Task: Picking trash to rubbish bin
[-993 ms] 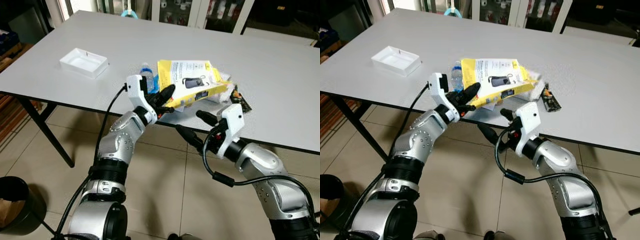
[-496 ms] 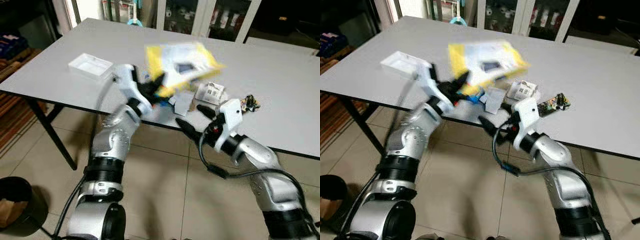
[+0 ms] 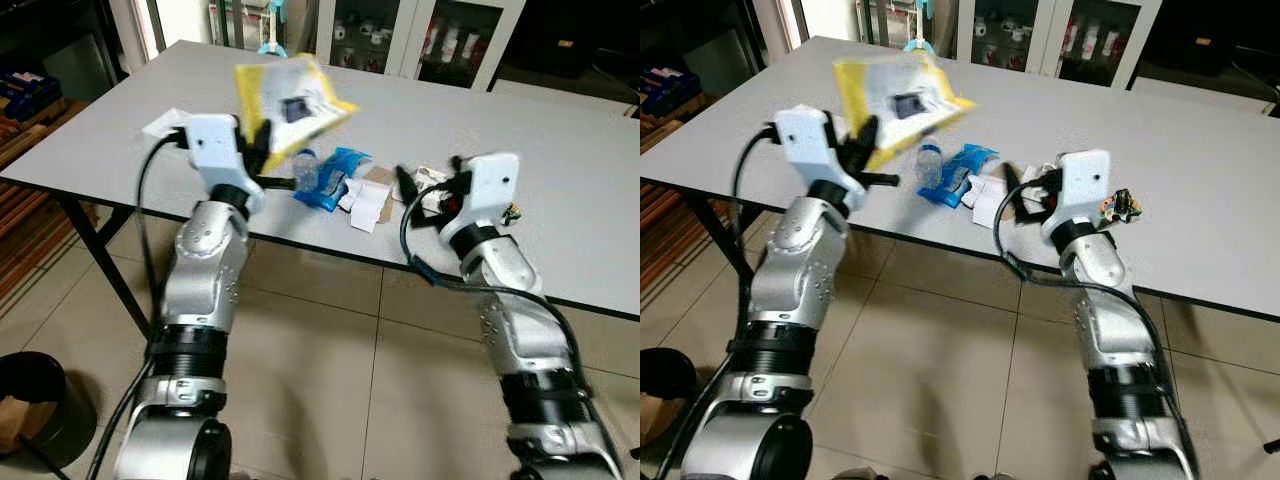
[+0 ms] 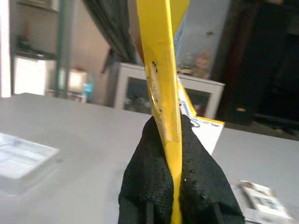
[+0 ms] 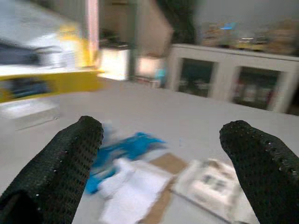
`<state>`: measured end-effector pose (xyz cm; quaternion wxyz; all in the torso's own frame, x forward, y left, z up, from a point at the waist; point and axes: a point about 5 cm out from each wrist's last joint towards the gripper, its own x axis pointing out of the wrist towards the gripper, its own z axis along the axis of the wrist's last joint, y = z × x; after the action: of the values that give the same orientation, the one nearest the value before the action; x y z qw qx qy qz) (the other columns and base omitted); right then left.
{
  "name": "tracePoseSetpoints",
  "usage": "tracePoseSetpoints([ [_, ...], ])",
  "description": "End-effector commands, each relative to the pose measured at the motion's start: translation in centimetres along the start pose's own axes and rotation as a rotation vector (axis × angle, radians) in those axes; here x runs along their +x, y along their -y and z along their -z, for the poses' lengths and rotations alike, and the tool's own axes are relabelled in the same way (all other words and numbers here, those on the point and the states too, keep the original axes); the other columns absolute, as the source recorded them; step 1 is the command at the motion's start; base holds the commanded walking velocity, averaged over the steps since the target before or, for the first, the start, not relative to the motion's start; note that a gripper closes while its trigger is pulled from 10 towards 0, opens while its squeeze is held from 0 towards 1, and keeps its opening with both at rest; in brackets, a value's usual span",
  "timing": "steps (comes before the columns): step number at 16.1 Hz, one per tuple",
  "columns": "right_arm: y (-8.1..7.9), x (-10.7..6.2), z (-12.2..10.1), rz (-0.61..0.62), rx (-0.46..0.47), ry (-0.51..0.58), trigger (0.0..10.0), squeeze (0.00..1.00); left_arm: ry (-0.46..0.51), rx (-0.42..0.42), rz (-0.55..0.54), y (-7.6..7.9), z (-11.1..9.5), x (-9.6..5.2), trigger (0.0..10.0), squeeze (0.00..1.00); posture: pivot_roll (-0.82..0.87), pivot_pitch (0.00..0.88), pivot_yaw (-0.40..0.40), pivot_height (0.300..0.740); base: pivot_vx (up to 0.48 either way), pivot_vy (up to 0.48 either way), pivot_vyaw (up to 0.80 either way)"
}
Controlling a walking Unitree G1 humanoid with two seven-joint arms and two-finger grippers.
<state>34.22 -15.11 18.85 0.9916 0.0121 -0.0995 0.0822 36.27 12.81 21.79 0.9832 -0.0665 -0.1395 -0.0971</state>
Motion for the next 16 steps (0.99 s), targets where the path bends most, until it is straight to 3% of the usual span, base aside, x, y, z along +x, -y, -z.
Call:
tracePoseSetpoints([
  [1, 0.8, 0.2, -0.3, 0.069, -0.019, 0.022, 10.0, 0.00, -0.025, 0.020, -0.042, -0.5, 0.8, -0.4, 10.0, 0.00, -0.02, 0.000, -0.066, 0.740, 0.000, 0.000, 0.00],
  [6, 1.5, 0.5, 1.1, 0.204, -0.017, 0.019, 10.0, 0.00, -0.075, 0.154, -0.095, -1.9, 2.2, -1.0, 10.0, 0.00, -0.01, 0.000, -0.058, 0.740, 0.000, 0.000, 0.00],
  [10, 1.7, 0.6, 1.2, 0.244, -0.011, 0.033, 10.0, 0.00, -0.074, 0.190, -0.090, -1.6, 2.4, -0.7, 10.0, 0.00, -0.01, 0.000, -0.056, 0.740, 0.000, 0.000, 0.00],
  [16, 0.5, 1.1, 1.5, 0.212, 0.007, 0.039, 10.0, 0.00, -0.058, 0.185, -0.072, -0.6, 2.4, -0.5, 10.0, 0.00, 0.00, 0.000, -0.064, 0.740, 0.000, 0.000, 0.00],
])
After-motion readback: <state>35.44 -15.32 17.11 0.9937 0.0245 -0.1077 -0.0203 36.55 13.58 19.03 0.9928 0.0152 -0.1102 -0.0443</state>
